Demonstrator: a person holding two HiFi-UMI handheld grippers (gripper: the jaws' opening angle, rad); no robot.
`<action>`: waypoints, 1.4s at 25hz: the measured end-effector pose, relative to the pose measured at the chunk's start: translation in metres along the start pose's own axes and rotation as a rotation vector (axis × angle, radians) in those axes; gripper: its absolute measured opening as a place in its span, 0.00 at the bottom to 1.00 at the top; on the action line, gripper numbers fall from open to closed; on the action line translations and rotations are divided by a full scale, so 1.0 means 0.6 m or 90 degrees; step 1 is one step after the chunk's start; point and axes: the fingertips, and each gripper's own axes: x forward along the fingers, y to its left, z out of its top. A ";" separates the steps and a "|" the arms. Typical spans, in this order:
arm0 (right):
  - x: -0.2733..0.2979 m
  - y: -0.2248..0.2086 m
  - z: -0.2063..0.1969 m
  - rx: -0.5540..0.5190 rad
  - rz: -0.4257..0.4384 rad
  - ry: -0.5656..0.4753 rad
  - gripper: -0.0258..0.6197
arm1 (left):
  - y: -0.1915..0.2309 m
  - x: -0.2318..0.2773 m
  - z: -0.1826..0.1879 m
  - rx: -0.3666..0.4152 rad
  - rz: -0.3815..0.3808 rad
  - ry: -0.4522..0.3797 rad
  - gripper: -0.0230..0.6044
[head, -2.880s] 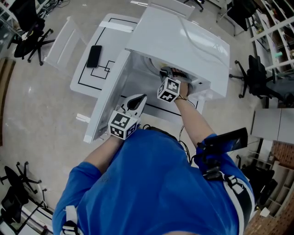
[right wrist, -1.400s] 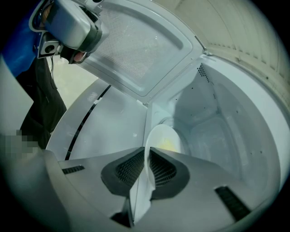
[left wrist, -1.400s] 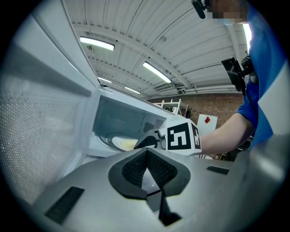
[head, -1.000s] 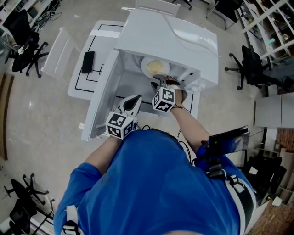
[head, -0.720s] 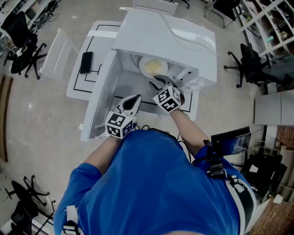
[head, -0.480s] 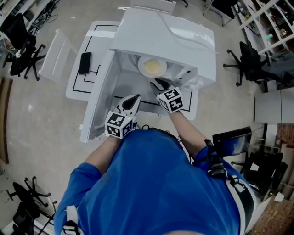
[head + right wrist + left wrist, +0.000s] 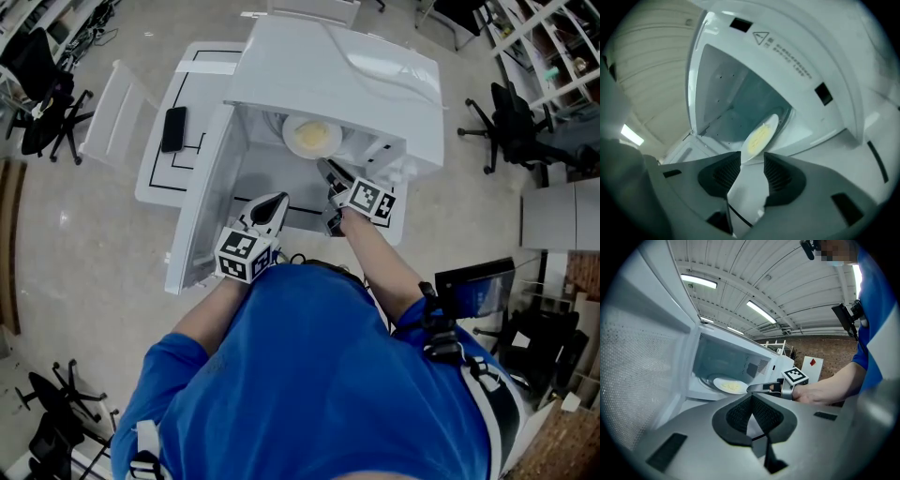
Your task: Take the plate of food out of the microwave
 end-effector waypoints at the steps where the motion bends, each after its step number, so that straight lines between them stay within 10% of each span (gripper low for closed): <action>1: 0.000 -0.003 0.005 0.029 0.005 -0.016 0.26 | 0.001 0.000 -0.001 0.000 0.001 0.002 0.05; 14: 0.025 -0.034 0.012 0.287 0.028 -0.090 0.26 | 0.018 0.009 -0.002 -0.007 0.005 0.011 0.05; 35: 0.047 -0.041 0.015 0.344 0.021 -0.078 0.09 | 0.034 0.002 -0.005 -0.014 0.030 0.014 0.05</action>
